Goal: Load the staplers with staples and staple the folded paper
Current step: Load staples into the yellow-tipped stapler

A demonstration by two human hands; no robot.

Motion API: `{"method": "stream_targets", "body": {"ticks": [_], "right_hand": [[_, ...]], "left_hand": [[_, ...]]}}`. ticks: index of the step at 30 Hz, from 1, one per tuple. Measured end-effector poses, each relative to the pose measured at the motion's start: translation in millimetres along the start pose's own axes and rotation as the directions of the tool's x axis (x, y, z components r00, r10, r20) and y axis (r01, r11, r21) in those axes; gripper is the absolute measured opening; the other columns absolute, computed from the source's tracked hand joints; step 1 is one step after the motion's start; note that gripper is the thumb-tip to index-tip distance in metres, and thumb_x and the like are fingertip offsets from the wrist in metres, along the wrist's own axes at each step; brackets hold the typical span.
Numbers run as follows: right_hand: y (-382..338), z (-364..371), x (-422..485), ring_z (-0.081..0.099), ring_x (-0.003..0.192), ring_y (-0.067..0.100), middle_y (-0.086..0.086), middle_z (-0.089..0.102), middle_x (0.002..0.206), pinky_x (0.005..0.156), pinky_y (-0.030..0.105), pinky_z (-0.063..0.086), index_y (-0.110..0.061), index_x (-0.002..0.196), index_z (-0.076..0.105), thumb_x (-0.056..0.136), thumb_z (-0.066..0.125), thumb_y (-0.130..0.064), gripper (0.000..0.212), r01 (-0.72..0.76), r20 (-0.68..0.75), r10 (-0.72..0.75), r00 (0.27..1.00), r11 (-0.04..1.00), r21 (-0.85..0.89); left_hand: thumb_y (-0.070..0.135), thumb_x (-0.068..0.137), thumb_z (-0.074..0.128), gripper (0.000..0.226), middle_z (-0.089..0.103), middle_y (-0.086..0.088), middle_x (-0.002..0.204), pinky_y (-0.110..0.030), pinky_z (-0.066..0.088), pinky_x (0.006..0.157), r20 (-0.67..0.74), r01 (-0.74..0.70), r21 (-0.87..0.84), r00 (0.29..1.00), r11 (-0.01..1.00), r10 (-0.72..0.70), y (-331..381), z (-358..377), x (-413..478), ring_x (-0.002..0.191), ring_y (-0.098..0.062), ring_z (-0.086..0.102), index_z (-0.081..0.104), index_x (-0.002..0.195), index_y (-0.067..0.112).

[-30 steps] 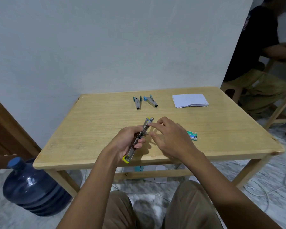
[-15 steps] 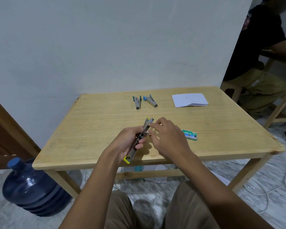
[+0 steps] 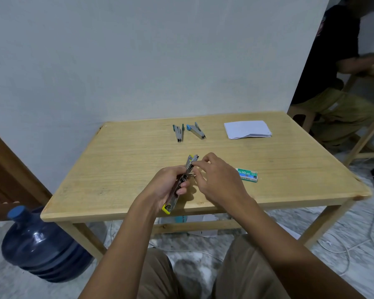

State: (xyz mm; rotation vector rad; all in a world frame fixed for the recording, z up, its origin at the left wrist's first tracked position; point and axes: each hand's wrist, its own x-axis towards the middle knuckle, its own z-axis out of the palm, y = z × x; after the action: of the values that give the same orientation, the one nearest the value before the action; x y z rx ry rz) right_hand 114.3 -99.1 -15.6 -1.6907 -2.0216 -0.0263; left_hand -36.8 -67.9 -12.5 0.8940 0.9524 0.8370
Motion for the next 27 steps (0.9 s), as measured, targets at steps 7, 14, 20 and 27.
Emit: {"method": "stream_targets", "body": {"ticks": [7, 14, 20, 27], "right_hand": [[3.6, 5.3, -12.9, 0.064, 0.092, 0.006, -0.011, 0.067, 0.106, 0.073, 0.015, 0.048, -0.027, 0.117, 0.069, 0.099, 0.056, -0.032, 0.023, -0.182, 0.038, 0.221, 0.975, 0.683, 0.707], [-11.0, 14.9, -15.8, 0.068, 0.086, 0.003, -0.007, 0.073, 0.094, 0.074, 0.015, 0.055, -0.015, 0.101, 0.076, 0.089, 0.073, -0.019, 0.013, -0.060, -0.142, 0.223, 0.964, 0.709, 0.703], [-11.7, 17.2, -8.0, 0.064, 0.084, 0.005, -0.002, 0.075, 0.094, 0.073, 0.012, 0.049, -0.012, 0.103, 0.077, 0.091, 0.070, -0.017, 0.015, -0.032, -0.233, 0.215, 0.948, 0.795, 0.606], [-12.3, 21.6, -2.8, 0.061, 0.090, 0.012, 0.002, 0.069, 0.101, 0.080, 0.027, 0.051, -0.011, 0.120, 0.070, 0.097, 0.060, -0.020, 0.026, -0.112, -0.127, 0.212, 0.969, 0.836, 0.537]], "left_hand": [[0.009, 0.101, 0.036, 0.021, 0.039, -0.008, 0.066, -0.020, 0.031, 0.036, -0.008, -0.032, -0.005, 0.999, 0.999, 0.032, 0.3, -5.6, 1.7, 0.048, -0.013, 0.034, 0.052, 0.110, -0.001], [0.008, 0.102, 0.033, 0.027, 0.040, -0.006, 0.059, -0.019, 0.029, 0.037, 0.008, -0.088, 0.009, 0.996, 0.996, 0.087, -1.2, 0.8, -0.8, 0.045, -0.010, 0.036, 0.056, 0.101, -0.006], [0.005, 0.102, 0.035, 0.029, 0.044, -0.008, 0.071, -0.019, 0.030, 0.036, -0.018, -0.106, -0.031, 0.994, 0.994, 0.106, -1.4, 0.0, -0.6, 0.050, -0.011, 0.038, 0.061, 0.094, -0.004], [-0.001, 0.101, 0.033, 0.026, 0.044, -0.008, 0.071, -0.017, 0.030, 0.034, -0.008, -0.104, -0.047, 0.995, 0.993, 0.104, -3.4, 4.9, -2.1, 0.046, -0.009, 0.038, 0.059, 0.102, -0.007]]}}
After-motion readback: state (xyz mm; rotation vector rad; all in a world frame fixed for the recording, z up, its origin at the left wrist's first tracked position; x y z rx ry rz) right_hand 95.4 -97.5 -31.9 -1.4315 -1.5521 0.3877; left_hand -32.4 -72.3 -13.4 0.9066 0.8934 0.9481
